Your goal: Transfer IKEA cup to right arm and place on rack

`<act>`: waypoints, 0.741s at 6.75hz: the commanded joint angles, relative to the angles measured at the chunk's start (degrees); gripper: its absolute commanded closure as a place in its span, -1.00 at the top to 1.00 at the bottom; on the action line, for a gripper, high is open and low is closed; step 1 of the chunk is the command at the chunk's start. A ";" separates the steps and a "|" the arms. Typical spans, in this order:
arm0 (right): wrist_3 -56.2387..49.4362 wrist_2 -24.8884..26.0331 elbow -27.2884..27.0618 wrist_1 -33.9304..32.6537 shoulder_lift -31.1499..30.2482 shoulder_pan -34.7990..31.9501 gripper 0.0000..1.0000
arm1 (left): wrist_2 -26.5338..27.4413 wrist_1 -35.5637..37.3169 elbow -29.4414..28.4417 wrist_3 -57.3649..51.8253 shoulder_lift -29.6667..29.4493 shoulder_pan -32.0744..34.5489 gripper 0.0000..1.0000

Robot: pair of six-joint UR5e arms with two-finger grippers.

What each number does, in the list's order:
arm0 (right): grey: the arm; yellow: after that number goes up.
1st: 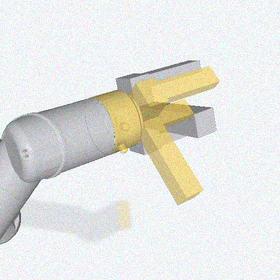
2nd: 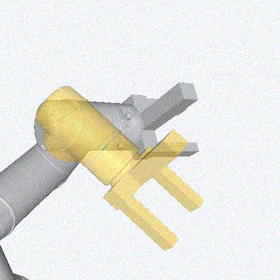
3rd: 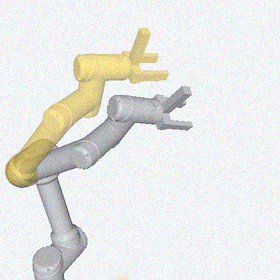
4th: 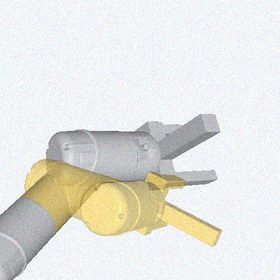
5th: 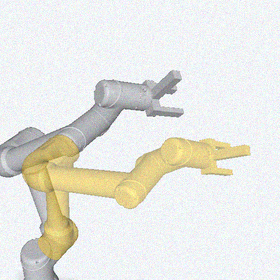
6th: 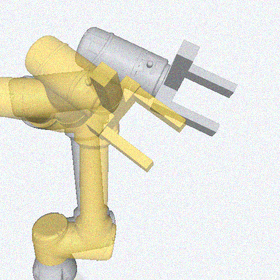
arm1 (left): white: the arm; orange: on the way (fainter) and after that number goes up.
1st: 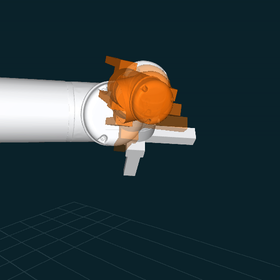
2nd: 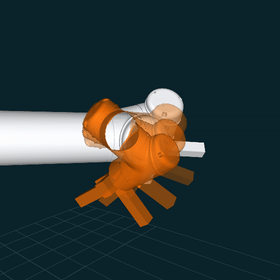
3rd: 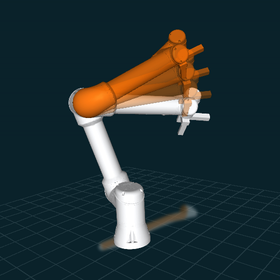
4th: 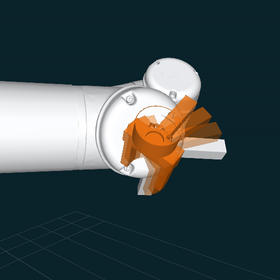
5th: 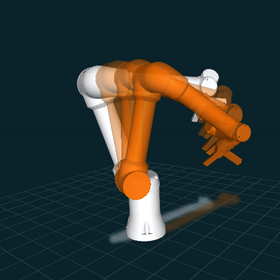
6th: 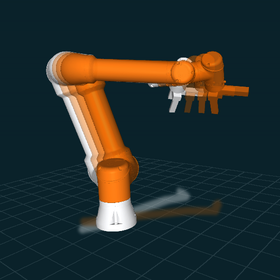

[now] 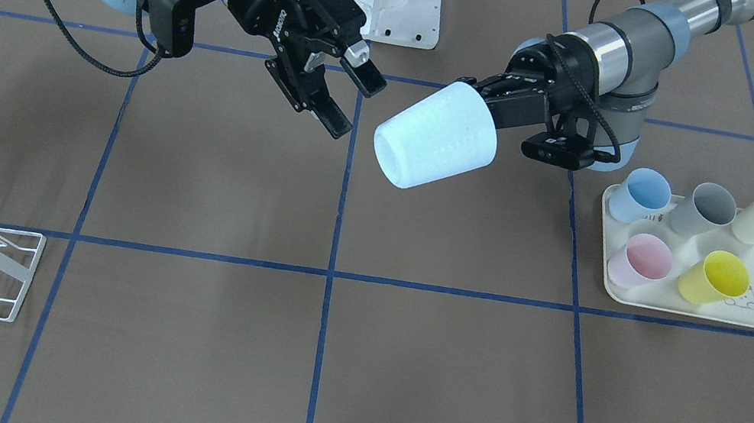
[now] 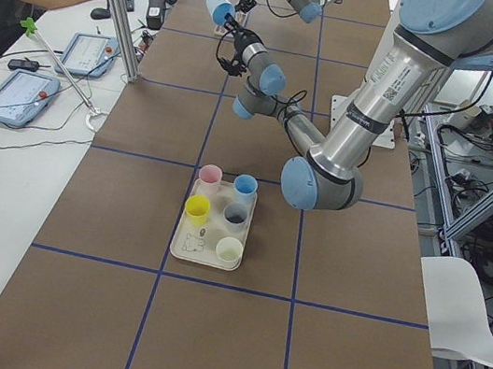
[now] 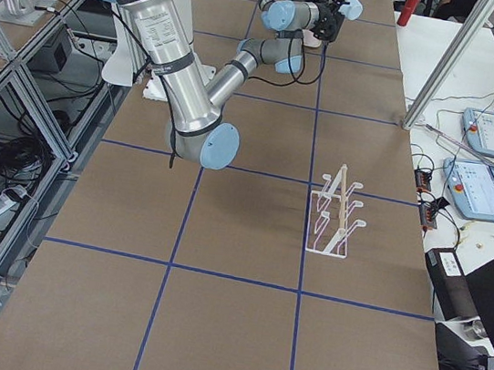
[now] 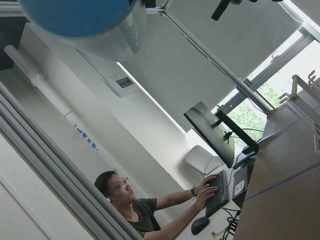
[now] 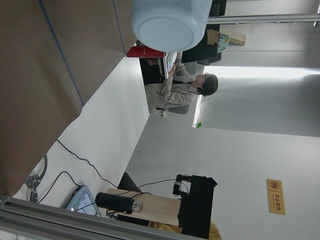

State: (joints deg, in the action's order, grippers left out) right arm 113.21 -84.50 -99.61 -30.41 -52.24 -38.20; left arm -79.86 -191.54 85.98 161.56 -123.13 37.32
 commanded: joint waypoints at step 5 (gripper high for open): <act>0.00 0.04 0.46 0.00 0.29 0.32 0.99 | 0.40 -0.24 -1.43 -0.01 -1.85 -2.33 -1.00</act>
State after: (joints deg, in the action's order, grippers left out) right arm 113.20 -84.46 -99.41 -30.41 -52.06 -37.89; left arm -79.71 -191.68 84.57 161.50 -124.95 35.58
